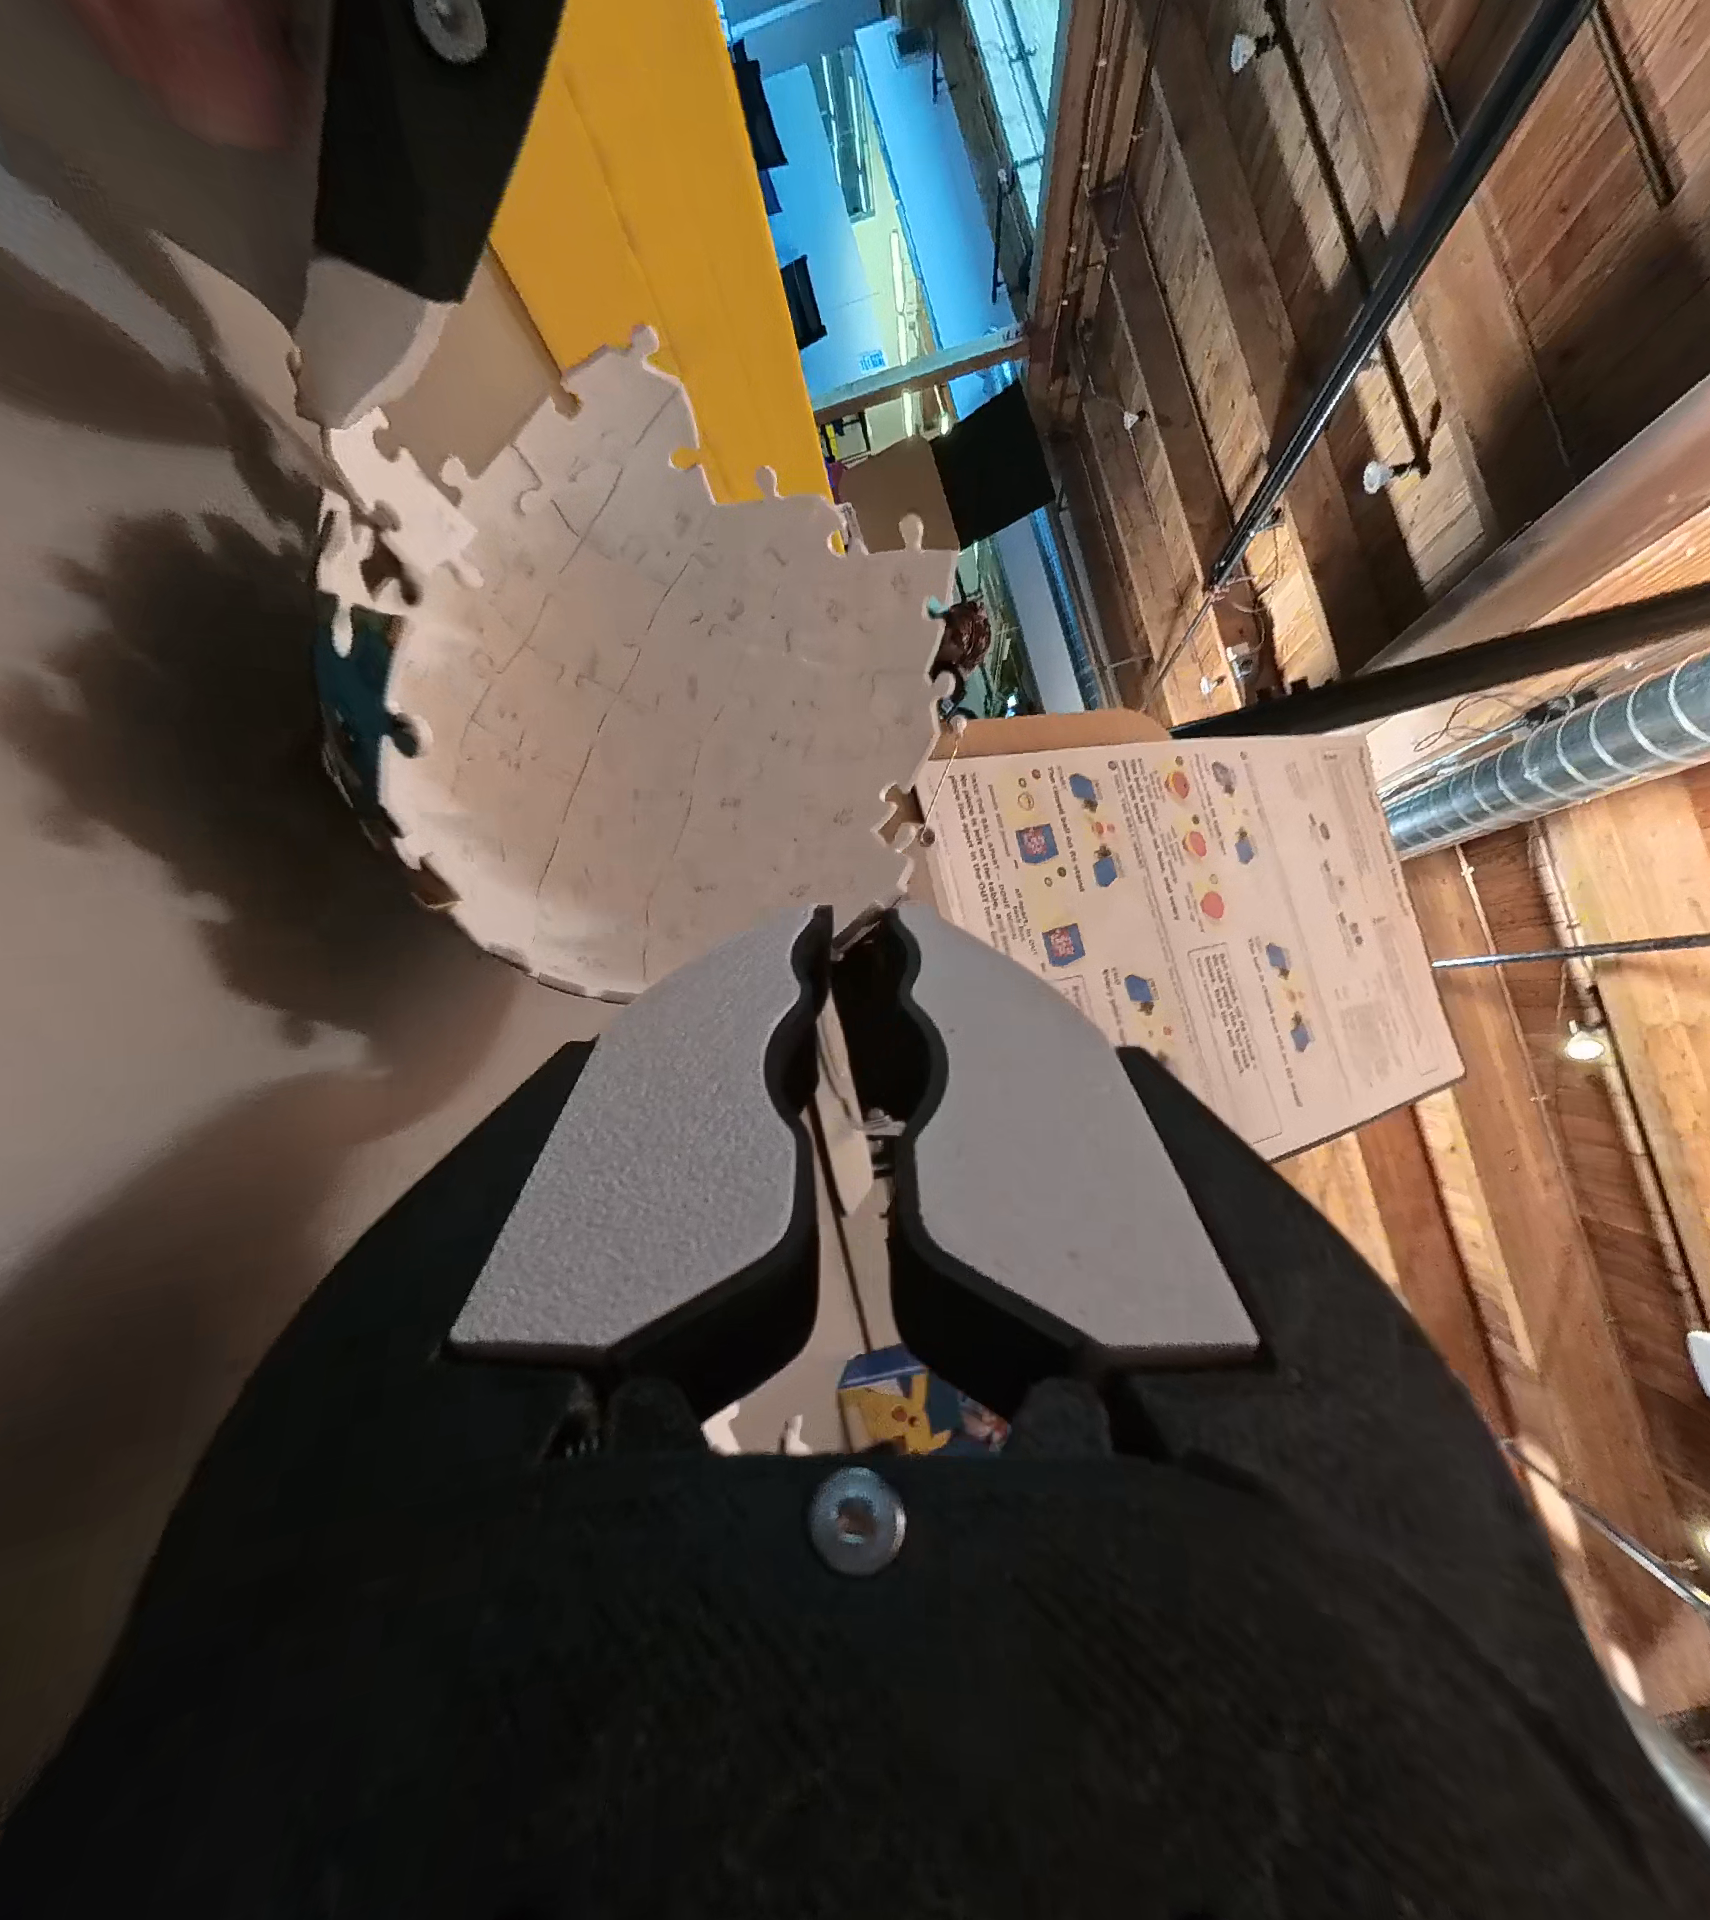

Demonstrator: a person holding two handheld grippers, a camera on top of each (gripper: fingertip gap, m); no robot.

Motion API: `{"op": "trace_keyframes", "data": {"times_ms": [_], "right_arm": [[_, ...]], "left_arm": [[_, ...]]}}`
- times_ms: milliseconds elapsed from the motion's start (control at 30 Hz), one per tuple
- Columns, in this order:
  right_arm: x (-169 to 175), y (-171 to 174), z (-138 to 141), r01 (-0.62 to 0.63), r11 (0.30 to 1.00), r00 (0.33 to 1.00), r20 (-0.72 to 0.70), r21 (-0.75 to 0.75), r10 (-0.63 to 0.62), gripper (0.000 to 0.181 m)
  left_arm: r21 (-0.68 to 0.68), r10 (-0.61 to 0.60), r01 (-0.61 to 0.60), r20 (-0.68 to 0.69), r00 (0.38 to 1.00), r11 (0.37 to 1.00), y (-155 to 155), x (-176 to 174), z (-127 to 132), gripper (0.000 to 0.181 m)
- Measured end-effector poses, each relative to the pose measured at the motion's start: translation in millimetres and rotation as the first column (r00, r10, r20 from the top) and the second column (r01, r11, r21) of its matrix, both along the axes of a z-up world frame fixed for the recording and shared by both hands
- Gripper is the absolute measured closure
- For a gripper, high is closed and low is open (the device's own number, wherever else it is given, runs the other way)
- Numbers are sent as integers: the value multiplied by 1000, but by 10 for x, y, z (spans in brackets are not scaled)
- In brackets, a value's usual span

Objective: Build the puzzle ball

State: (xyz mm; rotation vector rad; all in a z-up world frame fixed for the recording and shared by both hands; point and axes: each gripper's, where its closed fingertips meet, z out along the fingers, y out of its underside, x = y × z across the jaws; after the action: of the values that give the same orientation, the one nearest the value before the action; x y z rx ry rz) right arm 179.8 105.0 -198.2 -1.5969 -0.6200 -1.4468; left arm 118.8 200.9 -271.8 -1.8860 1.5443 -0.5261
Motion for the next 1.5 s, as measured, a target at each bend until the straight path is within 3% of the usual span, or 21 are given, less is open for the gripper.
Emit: {"op": "trace_keyframes", "data": {"times_ms": [467, 867, 1033, 1267, 1500], "right_arm": [[49, 166, 104, -26, 996, 998, 56, -83, 31, 174], [157, 221, 148, -42, 985, 995, 82, -168, 57, 174], [163, 214, 188, -43, 982, 992, 110, -182, 64, 174], [178, 192, 224, -44, 973, 987, 141, -227, 78, 174], [217, 184, 209, -49, 968, 990, 116, -246, 80, 174]], "left_arm": [[-77, 23, -24, -20, 1000, 997, -17, -10, -55, 165], [-257, -174, 188, 75, 982, 948, -195, -4, 151, 150], [-80, -277, 292, 162, 947, 953, -45, 117, 389, 141], [22, -372, 372, 83, 924, 928, 104, 405, 396, 121], [64, -544, 540, 65, 837, 839, 14, 688, 258, 154]]}}
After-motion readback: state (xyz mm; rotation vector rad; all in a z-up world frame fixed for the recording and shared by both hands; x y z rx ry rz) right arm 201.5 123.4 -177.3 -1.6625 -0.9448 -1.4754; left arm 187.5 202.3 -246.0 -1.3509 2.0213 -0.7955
